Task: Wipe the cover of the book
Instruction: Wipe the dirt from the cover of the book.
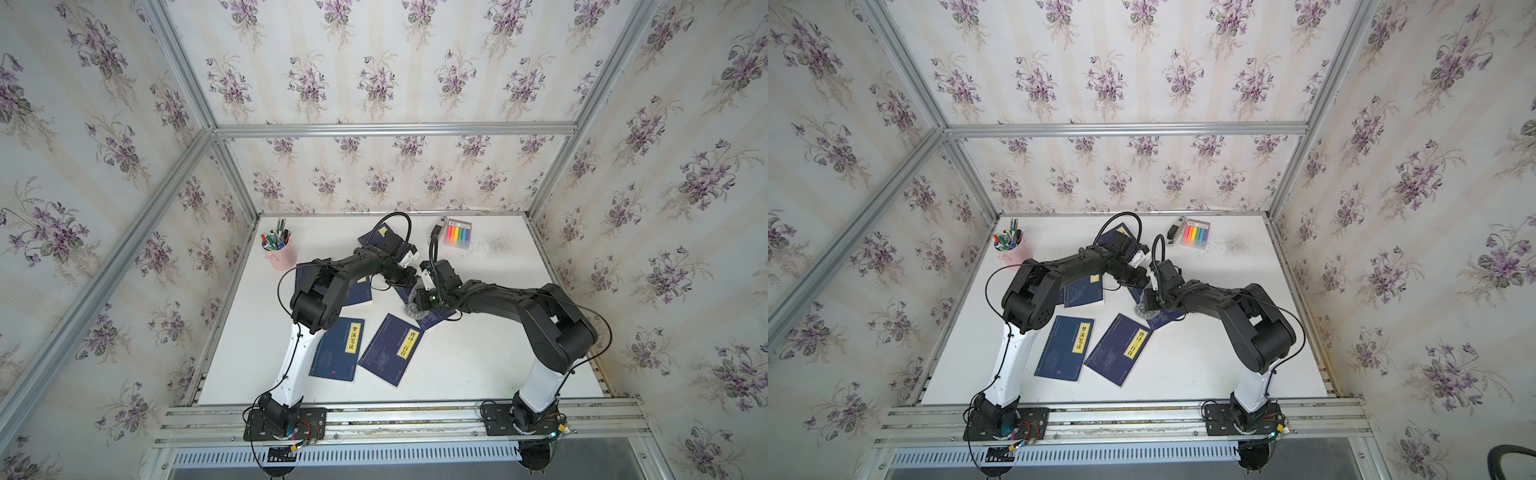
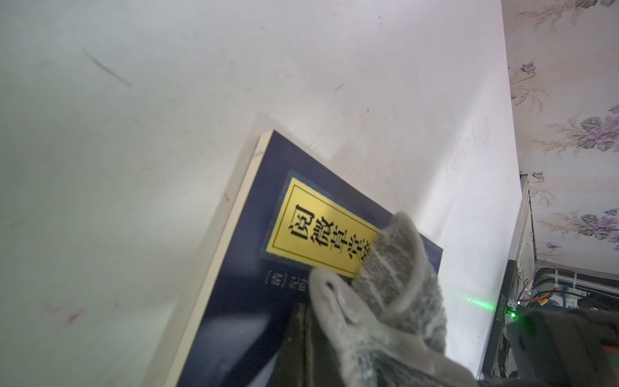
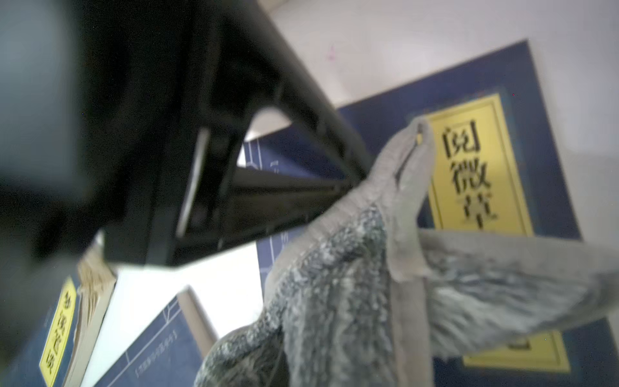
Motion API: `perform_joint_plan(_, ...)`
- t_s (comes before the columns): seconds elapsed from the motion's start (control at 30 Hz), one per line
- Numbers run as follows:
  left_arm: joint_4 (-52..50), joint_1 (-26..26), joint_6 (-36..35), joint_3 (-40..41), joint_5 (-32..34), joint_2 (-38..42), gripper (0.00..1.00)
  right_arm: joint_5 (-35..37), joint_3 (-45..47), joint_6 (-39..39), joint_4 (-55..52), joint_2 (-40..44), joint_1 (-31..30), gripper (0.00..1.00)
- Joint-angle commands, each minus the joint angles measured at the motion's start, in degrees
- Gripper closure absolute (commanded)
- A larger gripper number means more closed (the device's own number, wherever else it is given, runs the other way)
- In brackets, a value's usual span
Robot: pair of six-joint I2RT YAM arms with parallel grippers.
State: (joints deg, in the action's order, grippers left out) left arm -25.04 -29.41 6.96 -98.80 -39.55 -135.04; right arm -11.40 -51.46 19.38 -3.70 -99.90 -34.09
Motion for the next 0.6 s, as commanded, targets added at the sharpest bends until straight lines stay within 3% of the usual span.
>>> perform_joint_plan(0.0, -4.5, -0.2, 0.0, 1.0, 10.3, -2.2, 0.99, 0.9, 4.4, 0.3, -8.0, 4.4, -0.2, 1.0)
perform_joint_plan(0.23, -4.2, -0.1, 0.1, 0.9, 10.2, -2.2, 1.0, 1.2, 7.4, 1.4, -8.0, 8.2, -0.2, 1.0)
perform_joint_plan(0.57, -3.7, -0.1, 0.0, 1.2, 10.5, -2.2, 1.0, 0.3, -7.7, 1.1, -3.8, -7.7, -0.2, 1.0)
